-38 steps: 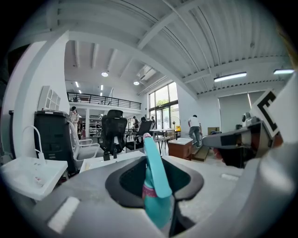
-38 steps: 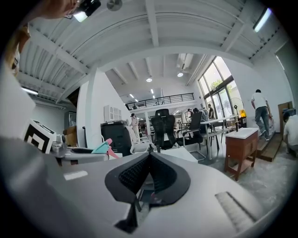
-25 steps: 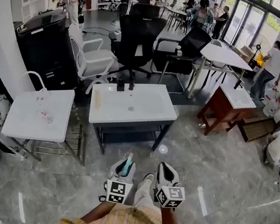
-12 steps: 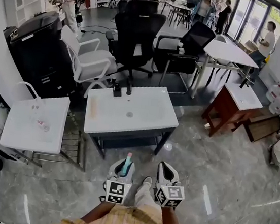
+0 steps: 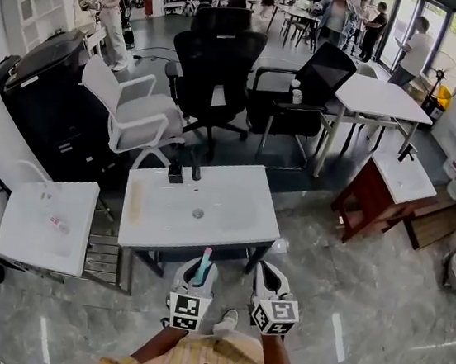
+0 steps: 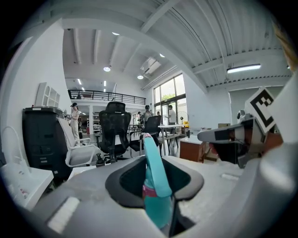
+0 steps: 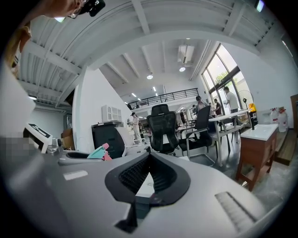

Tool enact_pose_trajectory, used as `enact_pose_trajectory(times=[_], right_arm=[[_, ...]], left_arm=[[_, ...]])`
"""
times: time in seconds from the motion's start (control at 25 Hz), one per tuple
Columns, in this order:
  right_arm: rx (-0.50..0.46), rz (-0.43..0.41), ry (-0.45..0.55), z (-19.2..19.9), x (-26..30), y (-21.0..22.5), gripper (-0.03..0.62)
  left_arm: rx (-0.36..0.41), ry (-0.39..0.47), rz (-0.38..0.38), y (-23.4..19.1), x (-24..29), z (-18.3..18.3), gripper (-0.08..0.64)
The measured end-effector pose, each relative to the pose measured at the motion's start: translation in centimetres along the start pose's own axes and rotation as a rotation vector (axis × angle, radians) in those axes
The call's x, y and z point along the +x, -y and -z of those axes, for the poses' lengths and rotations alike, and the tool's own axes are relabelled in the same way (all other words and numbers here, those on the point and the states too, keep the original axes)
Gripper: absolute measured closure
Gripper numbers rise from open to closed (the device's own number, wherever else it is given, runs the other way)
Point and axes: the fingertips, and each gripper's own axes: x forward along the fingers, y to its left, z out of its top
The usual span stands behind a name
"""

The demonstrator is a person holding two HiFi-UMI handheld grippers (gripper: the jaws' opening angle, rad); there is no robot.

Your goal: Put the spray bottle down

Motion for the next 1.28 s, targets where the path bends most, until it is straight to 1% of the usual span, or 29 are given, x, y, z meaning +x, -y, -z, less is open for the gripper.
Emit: enact_pose_trajectory(times=[0.12,0.32,0.48,0.68,0.96,1.28], right_arm=[[-0.005,-0.012,0.004,-1.2,2.3,2.8,0.592],[-0.068,-0.021,-0.002,-2.0,5.0,6.4,0.592],[-0.065,-0.038,-0.002,-2.4,6.0,8.7,0.592],[-0.039,-0.047,-0.006,-2.3,6.4,10.4,0.592],[-0.005,-0.051,-0.020,-1.2,6.1,11.1,0.592],[-0.008,-0.045,-0.038,-0.4,6.3,11.9,0.592]], left_arm=[[0.010,-0.001,-0.011,0.2,3.6,-1.4,0.452],[0.033,-0.004,-0.034,0.9,8.5,-2.5,0.452],[0.041,-0.013,-0.047,1.9,10.9,-3.1,0.453],[0.056,-0.034,-0.056,2.7,11.8,-3.4,0.451],[0.070,-0.062,-0.062,3.4,11.8,-2.7,0.451],[0.057,-0.063,-0.042,4.1,13.0,-2.0,0.452]])
